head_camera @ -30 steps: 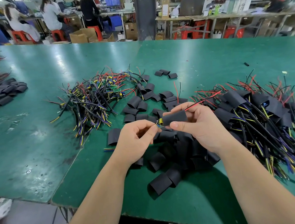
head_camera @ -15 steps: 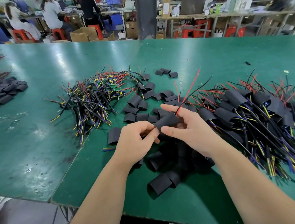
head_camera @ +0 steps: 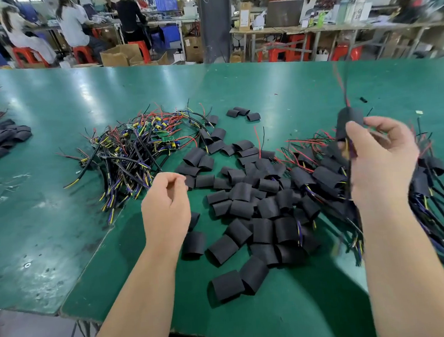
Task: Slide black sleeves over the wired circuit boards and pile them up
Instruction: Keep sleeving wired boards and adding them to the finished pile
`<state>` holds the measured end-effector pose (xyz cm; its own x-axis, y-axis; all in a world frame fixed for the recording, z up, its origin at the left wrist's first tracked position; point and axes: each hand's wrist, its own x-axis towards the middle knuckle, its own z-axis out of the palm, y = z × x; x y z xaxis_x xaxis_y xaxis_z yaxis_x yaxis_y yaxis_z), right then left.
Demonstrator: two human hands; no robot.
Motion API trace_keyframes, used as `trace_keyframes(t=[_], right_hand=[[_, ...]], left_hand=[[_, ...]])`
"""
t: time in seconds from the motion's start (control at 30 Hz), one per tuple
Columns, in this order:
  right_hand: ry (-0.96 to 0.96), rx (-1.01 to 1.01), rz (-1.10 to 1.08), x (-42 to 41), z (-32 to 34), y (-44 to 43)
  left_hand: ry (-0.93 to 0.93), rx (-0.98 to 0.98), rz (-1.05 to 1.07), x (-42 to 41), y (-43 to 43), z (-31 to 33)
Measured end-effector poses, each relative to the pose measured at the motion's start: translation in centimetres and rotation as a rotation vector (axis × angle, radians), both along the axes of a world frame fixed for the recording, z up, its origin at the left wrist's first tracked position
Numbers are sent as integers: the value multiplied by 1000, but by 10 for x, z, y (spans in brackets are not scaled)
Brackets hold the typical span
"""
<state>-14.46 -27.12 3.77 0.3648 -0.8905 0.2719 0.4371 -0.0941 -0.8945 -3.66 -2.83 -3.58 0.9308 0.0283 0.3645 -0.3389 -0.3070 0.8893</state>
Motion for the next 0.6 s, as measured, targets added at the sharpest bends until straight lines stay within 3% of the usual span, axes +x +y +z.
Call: trace_keyframes(t=[0.13, 0.2, 0.37, 0.5, 0.6], right_hand=[[659, -560, -298, -2, -12, -10], [849, -651, -336, 2, -18, -8], [651, -632, -117, 10, -24, 12], [878, -738, 220, 17, -43, 23], [991, -783, 240, 18, -50, 23]], left_hand=[[20, 90, 52, 3, 1, -1], [30, 99, 72, 2, 2, 0], [42, 121, 101, 1, 4, 0], [45, 157, 115, 1, 4, 0], [68, 168, 117, 1, 6, -1]])
